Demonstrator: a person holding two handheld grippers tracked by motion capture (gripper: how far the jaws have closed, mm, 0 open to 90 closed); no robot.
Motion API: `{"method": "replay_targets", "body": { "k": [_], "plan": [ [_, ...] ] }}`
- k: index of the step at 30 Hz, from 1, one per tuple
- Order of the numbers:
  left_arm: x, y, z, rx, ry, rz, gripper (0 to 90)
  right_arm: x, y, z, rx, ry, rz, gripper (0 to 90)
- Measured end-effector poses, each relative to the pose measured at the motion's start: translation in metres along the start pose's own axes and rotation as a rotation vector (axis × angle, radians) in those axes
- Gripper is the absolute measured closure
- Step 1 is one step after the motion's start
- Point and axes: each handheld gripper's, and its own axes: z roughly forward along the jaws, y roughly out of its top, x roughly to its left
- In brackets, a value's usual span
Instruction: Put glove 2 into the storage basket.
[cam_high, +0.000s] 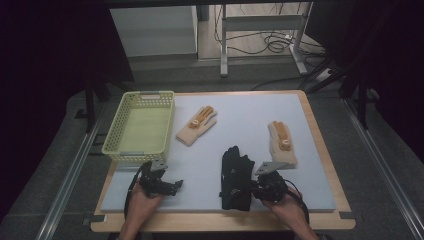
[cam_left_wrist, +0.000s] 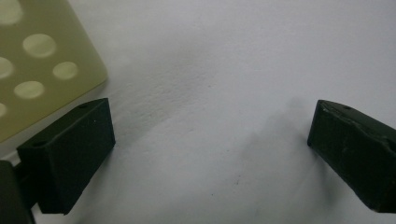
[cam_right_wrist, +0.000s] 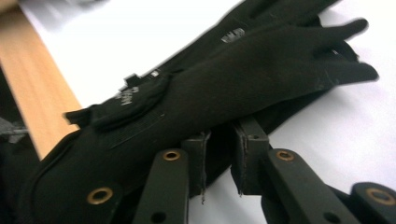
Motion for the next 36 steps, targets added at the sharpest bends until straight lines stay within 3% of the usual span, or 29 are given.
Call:
{"method": "replay_targets", "body": {
  "k": [6, 10, 13, 16, 19, 21, 24, 27, 33, 36],
  "plan": [
    [0.0, 0.0, 0.0, 0.001, -0.001, 0.0, 1.0, -0.016, -0.005, -0.026, -0.057, -0.06, 0.054, 73.1],
    [0.0, 0.0, 0.0, 0.0, 0.0, 0.0, 1.0, -0.007, 0.005, -0.037, -0.094, -0.04, 0.024, 71.2],
    [0.0, 0.0, 0.0, 0.0, -0.001, 0.0, 1.0, 0.003, 0.013, -0.031, -0.096, 0.013, 0.004, 68.2],
    [0.0, 0.0, 0.0, 0.0, 0.0, 0.0, 1.0, 0.011, 0.016, -0.015, -0.074, 0.07, -0.007, 64.3],
    [0.0, 0.0, 0.0, 0.001, 0.0, 0.0, 1.0, 0.017, 0.011, 0.005, -0.022, 0.044, -0.045, 64.2],
    [0.0, 0.0, 0.0, 0.001, 0.0, 0.0, 1.0, 0.017, 0.005, 0.012, -0.005, 0.014, -0.056, 71.3],
    [0.0, 0.0, 0.0, 0.001, 0.0, 0.0, 1.0, 0.014, 0.001, 0.011, -0.027, 0.036, -0.036, 86.9],
    [0.0, 0.0, 0.0, 0.001, 0.0, 0.0, 1.1, 0.015, 0.002, 0.009, -0.03, 0.033, -0.025, 87.9],
    [0.0, 0.0, 0.0, 0.0, 0.0, 0.0, 1.0, 0.021, 0.019, -0.001, -0.105, 0.078, -0.011, 88.0],
    [0.0, 0.0, 0.0, 0.001, 0.0, 0.0, 1.0, 0.024, 0.021, 0.007, -0.074, 0.086, -0.026, 87.6]
  ]
}}
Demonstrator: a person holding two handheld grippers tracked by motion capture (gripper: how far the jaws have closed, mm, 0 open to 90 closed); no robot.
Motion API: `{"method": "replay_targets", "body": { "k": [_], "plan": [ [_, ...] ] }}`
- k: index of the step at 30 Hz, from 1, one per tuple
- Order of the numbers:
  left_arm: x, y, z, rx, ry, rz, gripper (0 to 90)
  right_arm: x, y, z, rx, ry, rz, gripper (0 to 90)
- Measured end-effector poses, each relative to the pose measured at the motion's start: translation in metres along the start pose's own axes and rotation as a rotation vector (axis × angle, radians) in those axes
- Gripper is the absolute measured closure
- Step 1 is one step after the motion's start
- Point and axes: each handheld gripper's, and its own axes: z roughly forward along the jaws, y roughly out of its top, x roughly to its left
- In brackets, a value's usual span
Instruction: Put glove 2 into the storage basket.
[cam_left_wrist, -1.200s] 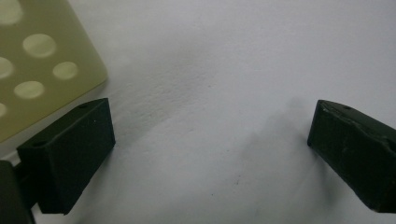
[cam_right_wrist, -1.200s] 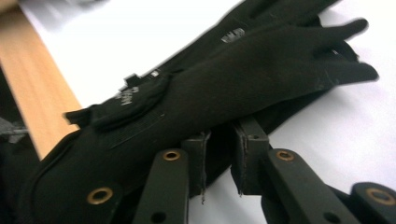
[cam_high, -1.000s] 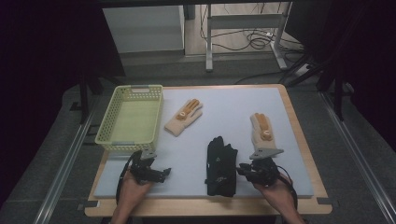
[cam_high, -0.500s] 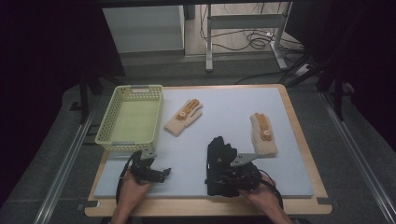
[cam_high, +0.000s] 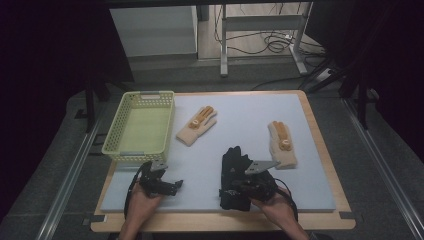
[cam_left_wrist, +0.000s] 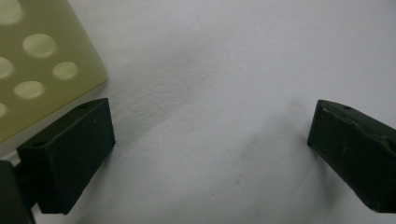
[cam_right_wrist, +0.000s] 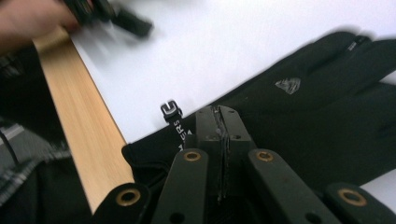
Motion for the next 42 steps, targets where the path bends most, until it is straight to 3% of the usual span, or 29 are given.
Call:
{"method": "replay_targets", "body": {
  "k": [2, 5, 7, 10, 13, 16, 19, 22, 28, 39, 42],
  "plan": [
    [0.0, 0.0, 0.0, 0.0, 0.0, 0.0, 1.0, -0.002, -0.006, 0.008, 0.042, -0.013, -0.013, 85.4],
    [0.0, 0.0, 0.0, 0.0, 0.0, 0.0, 1.0, -0.009, -0.011, 0.0, -0.002, 0.001, 0.029, 70.0],
    [0.0, 0.0, 0.0, 0.0, 0.0, 0.0, 1.0, -0.014, -0.011, -0.016, -0.035, -0.041, 0.026, 66.6],
    [0.0, 0.0, 0.0, 0.0, 0.0, 0.0, 1.0, -0.028, -0.017, -0.033, -0.053, -0.097, 0.043, 67.4],
    [0.0, 0.0, 0.0, 0.001, 0.0, 0.0, 1.0, -0.04, -0.031, -0.036, -0.03, -0.155, 0.059, 74.9],
    [0.0, 0.0, 0.0, 0.001, 0.0, 0.0, 1.0, -0.048, -0.048, -0.026, 0.006, -0.133, 0.084, 80.4],
    [0.0, 0.0, 0.0, 0.001, 0.0, 0.0, 1.1, -0.044, -0.054, -0.014, -0.001, -0.107, 0.06, 81.6],
    [0.0, 0.0, 0.0, 0.001, -0.001, -0.001, 1.1, -0.035, -0.048, -0.003, -0.006, -0.088, 0.031, 82.3],
    [0.0, 0.0, 0.0, 0.001, -0.002, -0.002, 1.1, -0.027, -0.036, 0.014, -0.007, -0.048, 0.017, 82.2],
    [0.001, 0.0, 0.0, 0.006, -0.001, 0.009, 0.9, -0.013, -0.004, 0.054, 0.002, -0.049, -0.046, 80.6],
    [0.0, 0.0, 0.0, 0.008, 0.001, 0.005, 0.3, -0.012, -0.004, 0.053, 0.007, -0.042, -0.055, 73.7]
  ]
}}
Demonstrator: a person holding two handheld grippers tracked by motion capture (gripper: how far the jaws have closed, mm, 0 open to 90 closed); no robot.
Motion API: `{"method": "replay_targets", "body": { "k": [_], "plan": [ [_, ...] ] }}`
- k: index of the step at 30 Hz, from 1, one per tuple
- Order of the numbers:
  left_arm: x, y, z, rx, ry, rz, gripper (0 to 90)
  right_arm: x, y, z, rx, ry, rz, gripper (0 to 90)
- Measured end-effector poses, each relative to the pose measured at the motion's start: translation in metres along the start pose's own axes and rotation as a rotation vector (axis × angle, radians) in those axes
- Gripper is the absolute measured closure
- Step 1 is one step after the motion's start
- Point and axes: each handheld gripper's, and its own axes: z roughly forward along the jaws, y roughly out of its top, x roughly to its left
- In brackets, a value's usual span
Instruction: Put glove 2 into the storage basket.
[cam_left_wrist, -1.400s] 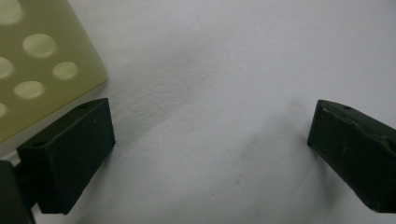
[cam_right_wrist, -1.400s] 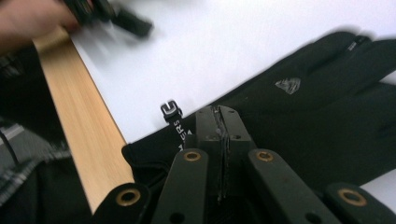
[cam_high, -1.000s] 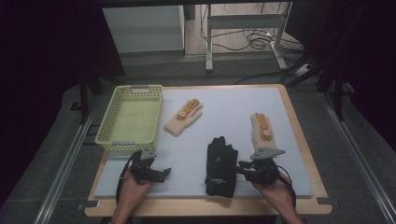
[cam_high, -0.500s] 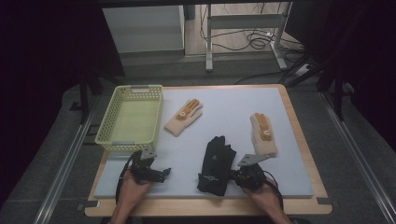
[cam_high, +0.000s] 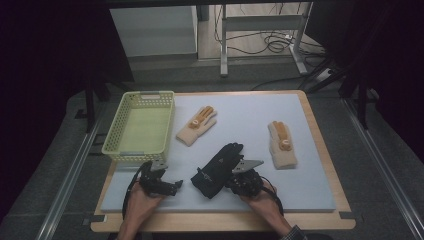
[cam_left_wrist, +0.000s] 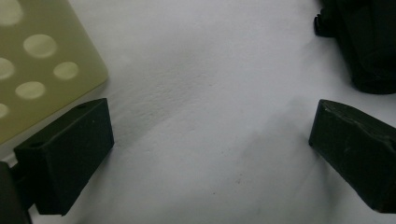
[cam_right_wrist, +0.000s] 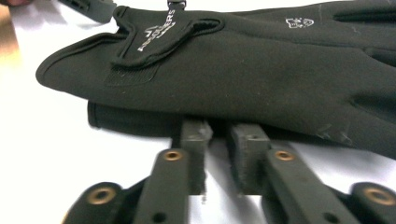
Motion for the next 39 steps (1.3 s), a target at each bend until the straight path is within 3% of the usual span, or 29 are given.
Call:
{"method": "replay_targets", "body": {
  "k": [3, 13, 26, 29, 37, 39],
  "plan": [
    [0.0, 0.0, 0.0, 0.001, 0.001, 0.0, 0.4, -0.003, -0.005, -0.012, 0.005, -0.039, -0.011, 69.1],
    [0.001, 0.0, 0.0, -0.003, -0.005, 0.0, 0.6, -0.047, -0.044, -0.066, -0.011, -0.185, 0.093, 57.8],
    [0.001, 0.0, 0.0, -0.003, -0.008, -0.002, 0.5, -0.076, -0.085, -0.104, -0.034, -0.362, 0.151, 38.2],
    [0.001, 0.0, 0.0, -0.003, -0.008, -0.002, 0.6, -0.081, -0.091, -0.107, -0.065, -0.35, 0.165, 36.8],
    [0.002, 0.002, -0.003, 0.01, -0.012, -0.004, 4.3, -0.08, -0.092, -0.105, -0.078, -0.347, 0.164, 32.6],
    [0.002, 0.005, -0.006, 0.012, -0.033, -0.009, 5.4, -0.08, -0.093, -0.105, -0.079, -0.349, 0.163, 32.2]
  ]
}}
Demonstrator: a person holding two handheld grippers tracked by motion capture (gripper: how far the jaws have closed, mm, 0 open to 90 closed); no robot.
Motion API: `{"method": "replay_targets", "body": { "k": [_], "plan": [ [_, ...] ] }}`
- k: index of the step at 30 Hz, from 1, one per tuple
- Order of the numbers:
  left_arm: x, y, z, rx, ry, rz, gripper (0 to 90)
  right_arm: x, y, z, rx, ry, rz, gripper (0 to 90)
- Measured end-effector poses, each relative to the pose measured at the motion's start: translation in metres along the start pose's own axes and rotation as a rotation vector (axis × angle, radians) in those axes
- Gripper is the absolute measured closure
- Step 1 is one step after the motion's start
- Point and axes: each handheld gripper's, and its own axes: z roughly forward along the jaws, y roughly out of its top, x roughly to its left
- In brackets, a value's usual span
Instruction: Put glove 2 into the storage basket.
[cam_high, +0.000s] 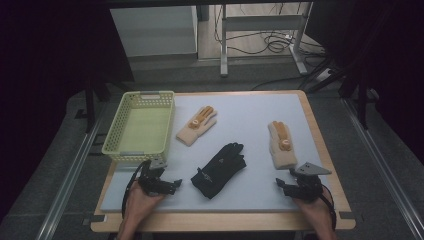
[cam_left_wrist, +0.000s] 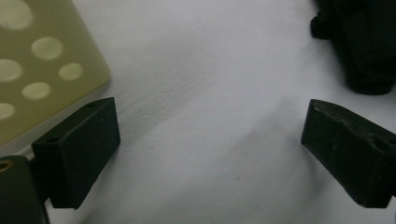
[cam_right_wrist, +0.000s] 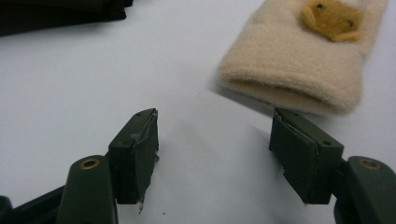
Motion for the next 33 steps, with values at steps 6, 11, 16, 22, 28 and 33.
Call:
{"method": "replay_targets", "body": {
  "k": [6, 11, 16, 22, 28, 33],
  "plan": [
    [-0.019, 0.024, -0.006, -0.004, -0.087, 0.041, 4.2, 0.0, -0.001, 0.0, -0.003, 0.001, 0.001, 31.5],
    [-0.04, 0.053, -0.002, 0.015, -0.129, 0.083, 1.0, 0.001, -0.001, 0.0, -0.002, 0.003, 0.0, 30.7],
    [-0.061, 0.079, 0.008, 0.027, -0.173, 0.119, 0.0, 0.001, -0.001, 0.0, -0.002, 0.006, 0.0, 30.0],
    [-0.089, 0.097, 0.035, 0.078, -0.173, 0.18, 0.0, 0.001, -0.001, 0.0, -0.002, 0.009, -0.002, 28.9],
    [-0.103, 0.1, 0.057, 0.097, -0.132, 0.192, 0.0, 0.001, -0.001, 0.0, 0.0, 0.012, -0.004, 27.9],
    [-0.102, 0.097, 0.075, 0.155, -0.091, 0.209, 0.0, 0.001, -0.001, 0.0, 0.0, 0.013, -0.005, 27.5]
  ]
}}
